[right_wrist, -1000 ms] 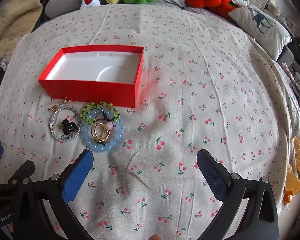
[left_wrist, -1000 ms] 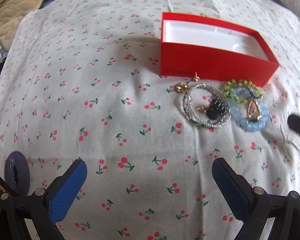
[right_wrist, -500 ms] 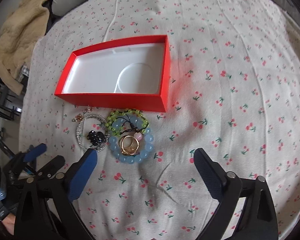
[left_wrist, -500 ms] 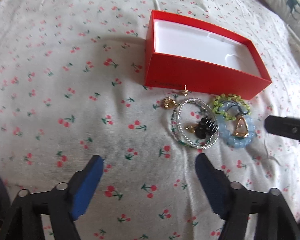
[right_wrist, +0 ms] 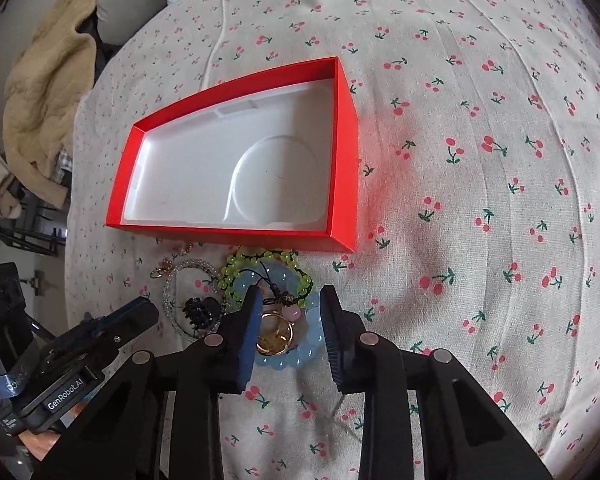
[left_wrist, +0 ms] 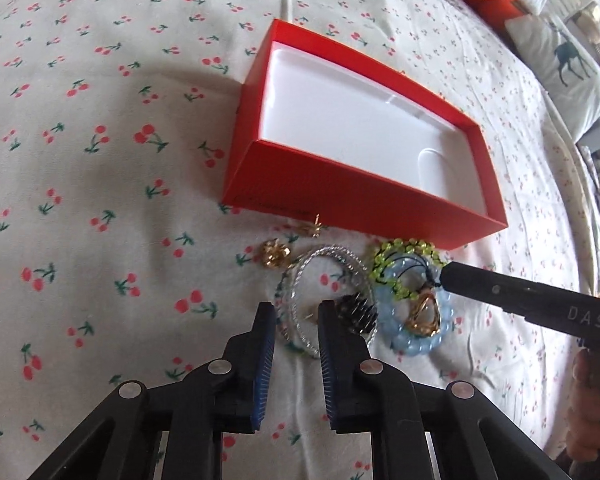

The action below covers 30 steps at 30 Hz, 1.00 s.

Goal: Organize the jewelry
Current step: 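Grasp the silver beaded bracelet with the left tool while the right tool grasps the green beaded bracelet, then carry both bracelets over the red box and lower them inside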

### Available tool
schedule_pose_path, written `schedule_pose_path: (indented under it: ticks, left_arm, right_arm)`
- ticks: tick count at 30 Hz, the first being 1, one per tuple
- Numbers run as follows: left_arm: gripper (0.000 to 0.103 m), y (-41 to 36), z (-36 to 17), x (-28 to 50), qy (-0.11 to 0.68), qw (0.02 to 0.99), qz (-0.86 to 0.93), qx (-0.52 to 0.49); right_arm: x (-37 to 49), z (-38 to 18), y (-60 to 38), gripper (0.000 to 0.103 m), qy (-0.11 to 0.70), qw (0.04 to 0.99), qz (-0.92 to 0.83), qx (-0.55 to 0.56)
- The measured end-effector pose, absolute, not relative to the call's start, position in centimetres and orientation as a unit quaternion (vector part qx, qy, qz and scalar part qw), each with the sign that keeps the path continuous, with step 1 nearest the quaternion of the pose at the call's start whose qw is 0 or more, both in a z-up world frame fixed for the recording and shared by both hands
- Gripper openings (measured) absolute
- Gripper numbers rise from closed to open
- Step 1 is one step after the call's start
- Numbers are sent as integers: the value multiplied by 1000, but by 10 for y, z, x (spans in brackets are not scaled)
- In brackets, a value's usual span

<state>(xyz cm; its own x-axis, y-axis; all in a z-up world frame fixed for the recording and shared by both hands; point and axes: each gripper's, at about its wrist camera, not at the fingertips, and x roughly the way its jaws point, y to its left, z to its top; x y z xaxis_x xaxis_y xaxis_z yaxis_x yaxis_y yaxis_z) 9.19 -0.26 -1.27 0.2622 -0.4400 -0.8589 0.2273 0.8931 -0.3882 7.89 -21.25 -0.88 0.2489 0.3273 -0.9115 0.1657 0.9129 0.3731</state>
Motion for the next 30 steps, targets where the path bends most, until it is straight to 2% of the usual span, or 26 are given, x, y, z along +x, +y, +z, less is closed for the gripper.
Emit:
schedule_pose_path:
  ticks: [6, 11, 14, 30]
  left_arm:
    - [15, -17, -21, 98, 572, 794, -195, -70]
    - [4, -24, -28, 102, 575, 798, -176, -46]
    - [3, -26, -30, 101, 571, 802, -170, -34]
    - [2, -16, 12, 79, 521, 831, -191, -32]
  right_arm:
    - [85, -18, -216, 20, 616, 761, 47, 198]
    - [88, -22, -213, 12, 618, 762, 51, 186]
    - [87, -18, -211, 7, 614, 767, 53, 177]
    - [69, 27, -204, 6, 572, 796, 83, 179]
